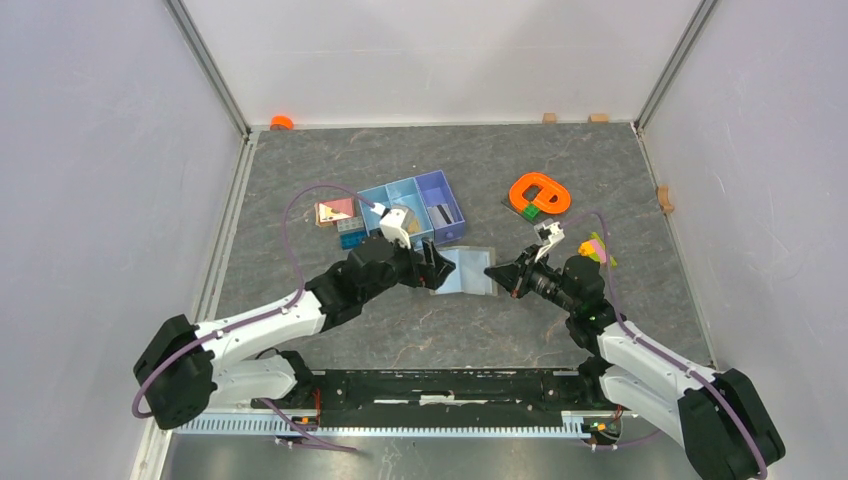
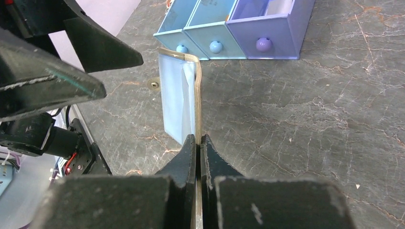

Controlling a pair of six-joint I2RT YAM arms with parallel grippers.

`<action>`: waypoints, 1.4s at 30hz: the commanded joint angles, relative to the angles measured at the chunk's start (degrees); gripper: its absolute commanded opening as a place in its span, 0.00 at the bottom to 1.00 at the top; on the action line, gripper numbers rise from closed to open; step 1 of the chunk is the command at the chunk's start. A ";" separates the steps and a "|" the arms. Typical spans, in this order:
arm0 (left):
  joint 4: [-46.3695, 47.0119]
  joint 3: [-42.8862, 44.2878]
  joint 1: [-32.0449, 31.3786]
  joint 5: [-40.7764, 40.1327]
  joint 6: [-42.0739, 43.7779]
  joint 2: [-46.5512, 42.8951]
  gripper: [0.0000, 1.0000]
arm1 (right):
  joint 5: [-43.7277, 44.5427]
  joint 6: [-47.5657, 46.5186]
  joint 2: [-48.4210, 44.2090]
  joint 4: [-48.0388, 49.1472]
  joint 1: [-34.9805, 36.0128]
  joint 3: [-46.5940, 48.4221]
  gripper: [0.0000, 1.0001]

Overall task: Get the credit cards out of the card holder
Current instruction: Remove the credit card from the card holder.

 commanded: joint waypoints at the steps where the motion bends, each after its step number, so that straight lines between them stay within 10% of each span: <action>1: 5.57 0.47 -3.13 0.62 5.84 -1.94 0.94 | -0.90 0.23 -0.09 3.72 -0.15 1.02 0.00; 8: 6.32 3.53 -9.11 2.97 11.54 0.48 0.77 | -2.28 2.04 0.57 6.86 -0.16 0.36 0.00; 23: -3.11 8.61 -9.42 -6.02 11.09 4.05 0.95 | 1.87 3.24 0.71 9.97 3.47 -0.13 0.00; 42: -16.00 17.42 -9.51 -15.43 10.29 14.05 0.85 | -0.19 3.94 1.03 13.58 6.56 -0.06 0.00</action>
